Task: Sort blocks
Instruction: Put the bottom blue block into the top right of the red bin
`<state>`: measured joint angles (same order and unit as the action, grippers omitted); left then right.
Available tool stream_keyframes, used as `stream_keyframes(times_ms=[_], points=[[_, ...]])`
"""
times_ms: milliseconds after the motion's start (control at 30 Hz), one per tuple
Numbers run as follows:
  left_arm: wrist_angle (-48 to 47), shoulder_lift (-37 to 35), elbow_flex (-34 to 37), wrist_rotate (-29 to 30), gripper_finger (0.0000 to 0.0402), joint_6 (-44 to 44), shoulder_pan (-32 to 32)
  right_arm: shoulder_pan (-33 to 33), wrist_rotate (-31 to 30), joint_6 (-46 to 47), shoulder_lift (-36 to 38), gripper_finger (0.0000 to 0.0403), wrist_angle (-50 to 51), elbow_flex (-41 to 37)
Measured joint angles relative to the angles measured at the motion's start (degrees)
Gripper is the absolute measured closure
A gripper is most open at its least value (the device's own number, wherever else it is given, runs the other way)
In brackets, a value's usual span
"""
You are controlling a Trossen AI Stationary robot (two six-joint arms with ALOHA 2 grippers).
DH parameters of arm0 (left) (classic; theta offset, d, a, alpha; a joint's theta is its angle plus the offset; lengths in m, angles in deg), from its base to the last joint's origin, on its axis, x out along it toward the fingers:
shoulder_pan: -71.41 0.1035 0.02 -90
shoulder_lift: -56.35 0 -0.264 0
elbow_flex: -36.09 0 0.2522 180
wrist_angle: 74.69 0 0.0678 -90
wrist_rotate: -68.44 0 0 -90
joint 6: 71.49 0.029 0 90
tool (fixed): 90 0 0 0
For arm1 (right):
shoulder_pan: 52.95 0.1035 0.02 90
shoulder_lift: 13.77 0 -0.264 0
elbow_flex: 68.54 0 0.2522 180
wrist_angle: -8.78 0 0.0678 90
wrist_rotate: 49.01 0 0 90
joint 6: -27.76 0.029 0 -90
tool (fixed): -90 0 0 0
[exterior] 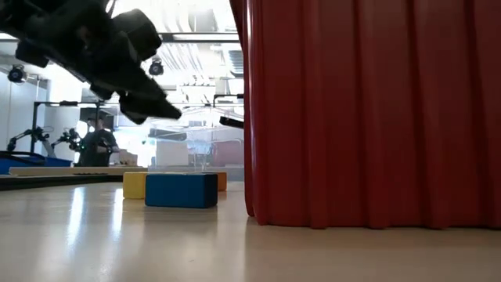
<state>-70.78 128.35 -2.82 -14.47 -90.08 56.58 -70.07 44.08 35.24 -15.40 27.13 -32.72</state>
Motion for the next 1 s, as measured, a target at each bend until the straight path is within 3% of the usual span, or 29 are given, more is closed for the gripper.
stream_keyframes(times_ms=[233, 467, 733, 1000], points=[[-0.27, 12.35, -3.41, -0.29, 0.0189, 1.20, -2.51, 0.00, -0.59, 0.29, 0.00, 0.0247, 0.21, 0.00], [-0.12, 21.65, -11.18, -0.27, 0.0200, 8.64, -3.50, 0.00, -1.64, 0.52, -0.09, 0.0251, 0.72, 0.00], [-6.80, 27.65, -18.35, -3.78, 0.0203, 11.06, -3.69, 0.00, -1.75, 1.63, -0.09, 0.0252, 1.11, 0.00], [-12.47, 30.29, -20.40, -4.93, 0.0225, 10.23, -3.82, 0.00, -1.73, 1.62, -0.04, 0.0251, 1.13, -0.01]])
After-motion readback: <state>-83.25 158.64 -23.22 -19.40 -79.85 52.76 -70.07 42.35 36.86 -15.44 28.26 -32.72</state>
